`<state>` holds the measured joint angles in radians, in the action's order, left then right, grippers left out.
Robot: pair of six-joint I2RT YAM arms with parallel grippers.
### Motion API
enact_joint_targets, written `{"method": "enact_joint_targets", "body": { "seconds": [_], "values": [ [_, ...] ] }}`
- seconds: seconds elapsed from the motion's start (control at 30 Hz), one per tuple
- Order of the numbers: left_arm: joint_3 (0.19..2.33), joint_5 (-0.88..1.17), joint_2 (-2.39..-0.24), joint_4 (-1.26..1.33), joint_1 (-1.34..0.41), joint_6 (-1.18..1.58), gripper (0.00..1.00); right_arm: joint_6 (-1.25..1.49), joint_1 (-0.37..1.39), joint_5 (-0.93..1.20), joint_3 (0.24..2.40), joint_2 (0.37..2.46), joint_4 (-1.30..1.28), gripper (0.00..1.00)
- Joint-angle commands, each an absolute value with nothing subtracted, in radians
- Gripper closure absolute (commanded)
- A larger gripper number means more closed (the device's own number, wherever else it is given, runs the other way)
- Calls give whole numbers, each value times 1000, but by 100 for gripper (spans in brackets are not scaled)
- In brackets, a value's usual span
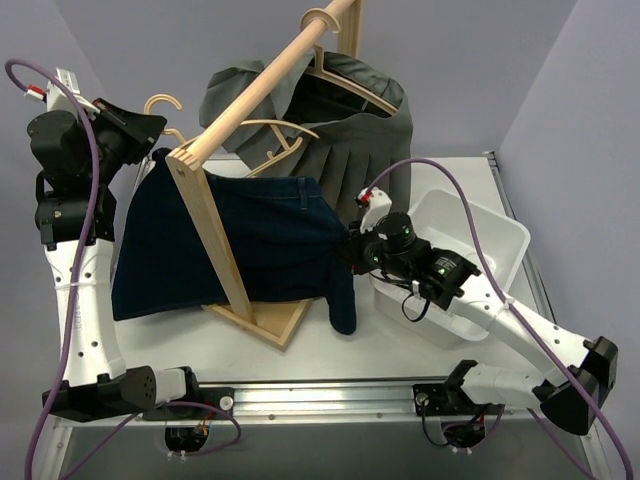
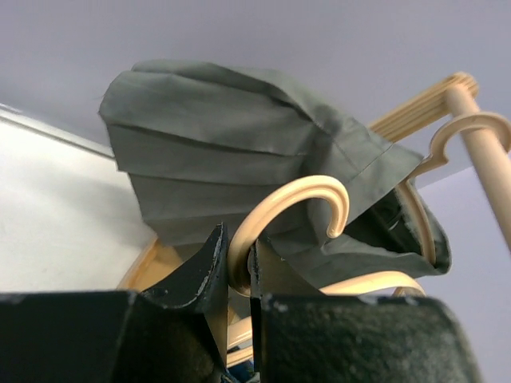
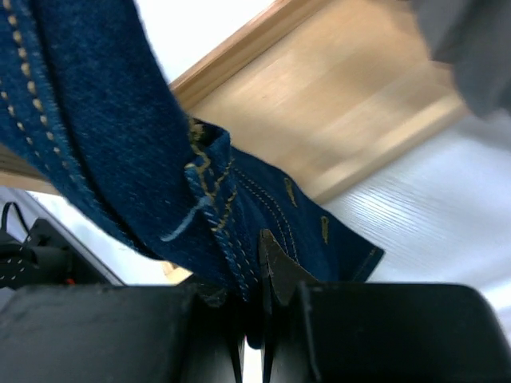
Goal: Remove the skirt from the hanger
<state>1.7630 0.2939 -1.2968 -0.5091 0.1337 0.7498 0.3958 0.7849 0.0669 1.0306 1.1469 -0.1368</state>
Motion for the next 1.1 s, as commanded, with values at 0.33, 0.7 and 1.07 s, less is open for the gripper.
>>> {"method": "enact_joint_targets", "body": {
  "seconds": [0.33,0.7,1.07],
  "values": [
    [1686,466,-1328,-26,172,1075,98,336,917,278,1402,1611,-9,100],
    [2015,304,-1341,-488,179,576,98,430,737,126,1324,1504,9,100],
    [1772,206,-1272,-485,179,492,98,279,698,-85,1644,1327,-277,100]
  ]
}}
